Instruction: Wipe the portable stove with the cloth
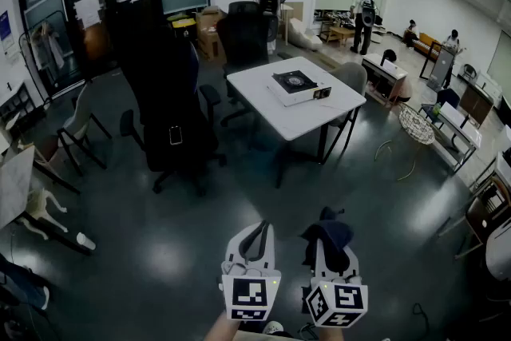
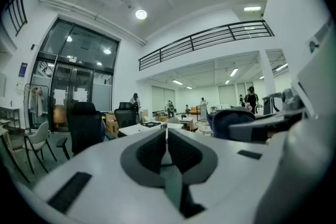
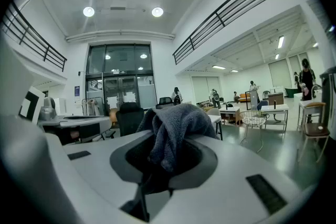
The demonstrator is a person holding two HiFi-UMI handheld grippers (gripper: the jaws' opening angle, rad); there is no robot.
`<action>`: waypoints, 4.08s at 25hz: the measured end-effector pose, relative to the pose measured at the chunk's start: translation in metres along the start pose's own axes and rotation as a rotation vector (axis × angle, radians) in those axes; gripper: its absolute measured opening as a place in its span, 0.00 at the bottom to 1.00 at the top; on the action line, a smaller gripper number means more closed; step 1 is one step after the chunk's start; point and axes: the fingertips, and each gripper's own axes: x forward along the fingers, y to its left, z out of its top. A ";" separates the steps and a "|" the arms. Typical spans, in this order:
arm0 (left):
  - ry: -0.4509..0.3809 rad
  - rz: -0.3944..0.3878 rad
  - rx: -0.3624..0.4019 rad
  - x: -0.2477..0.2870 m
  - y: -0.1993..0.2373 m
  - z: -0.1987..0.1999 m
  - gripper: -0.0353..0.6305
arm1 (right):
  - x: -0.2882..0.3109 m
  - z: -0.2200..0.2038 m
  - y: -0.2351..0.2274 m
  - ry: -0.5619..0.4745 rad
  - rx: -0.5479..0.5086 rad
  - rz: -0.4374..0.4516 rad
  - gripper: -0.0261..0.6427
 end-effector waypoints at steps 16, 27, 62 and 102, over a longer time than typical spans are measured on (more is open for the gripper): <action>0.011 -0.021 -0.013 0.030 0.016 -0.005 0.09 | 0.031 -0.001 -0.002 0.014 0.024 -0.023 0.16; -0.002 -0.044 -0.002 0.067 0.050 -0.002 0.09 | 0.079 0.002 0.013 0.013 0.030 -0.024 0.16; 0.034 0.033 -0.022 0.300 0.088 0.016 0.09 | 0.304 0.049 -0.085 0.061 0.034 0.049 0.16; 0.079 -0.001 -0.016 0.613 0.116 0.034 0.09 | 0.574 0.101 -0.214 0.092 0.063 0.045 0.16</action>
